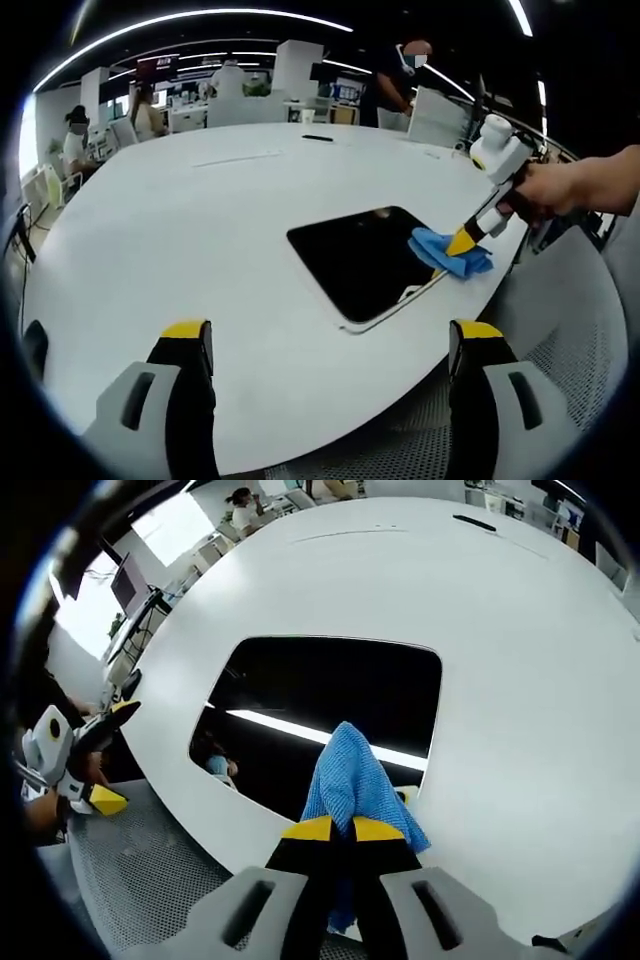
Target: Wipe the mirror surface with the cleaning cloth until all visible marks leave the cleaned area.
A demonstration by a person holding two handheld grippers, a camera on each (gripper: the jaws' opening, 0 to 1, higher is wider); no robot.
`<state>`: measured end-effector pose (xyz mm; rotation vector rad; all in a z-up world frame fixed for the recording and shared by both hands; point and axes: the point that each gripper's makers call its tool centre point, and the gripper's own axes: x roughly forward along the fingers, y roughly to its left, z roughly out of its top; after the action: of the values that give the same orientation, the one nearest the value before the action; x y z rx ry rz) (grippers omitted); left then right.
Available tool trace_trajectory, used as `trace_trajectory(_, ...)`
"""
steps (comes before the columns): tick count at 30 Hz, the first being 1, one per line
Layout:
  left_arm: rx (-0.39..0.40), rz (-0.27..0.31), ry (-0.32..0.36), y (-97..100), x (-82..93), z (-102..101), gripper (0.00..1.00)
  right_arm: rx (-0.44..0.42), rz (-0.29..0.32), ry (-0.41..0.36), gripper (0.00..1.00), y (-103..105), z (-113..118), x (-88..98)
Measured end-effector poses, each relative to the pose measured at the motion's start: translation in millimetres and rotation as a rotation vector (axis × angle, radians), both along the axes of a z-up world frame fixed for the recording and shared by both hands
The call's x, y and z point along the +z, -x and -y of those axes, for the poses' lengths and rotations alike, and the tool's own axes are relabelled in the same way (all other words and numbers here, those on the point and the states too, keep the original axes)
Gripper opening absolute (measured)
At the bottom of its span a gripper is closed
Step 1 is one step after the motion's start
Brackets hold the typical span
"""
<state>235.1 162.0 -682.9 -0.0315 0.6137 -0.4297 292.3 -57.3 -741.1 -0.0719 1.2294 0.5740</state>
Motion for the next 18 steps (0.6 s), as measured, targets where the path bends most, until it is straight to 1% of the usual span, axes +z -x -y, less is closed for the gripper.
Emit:
trace_trajectory(10,0.003,0.002,0.005,-0.2,0.7,-0.2,0.97,-0.005,-0.006,0.003,0.00,-0.4,5.7,0.3)
trace_trajectory(12,0.011,0.007,0.015,-1.1,2.3,-0.7,0.98,-0.005,-0.005,0.004,0.00,-0.5,5.3,0.4)
trace_trajectory(14,0.028,0.022,0.046,-3.7,6.7,-0.9,0.99,-0.009,-0.004,0.008,0.00,-0.7,5.3,0.3)
trace_trajectory(18,0.028,0.022,0.046,-3.3,7.3,-0.7,0.99,-0.014,-0.005,0.010,0.00,-1.5,5.2,0.1)
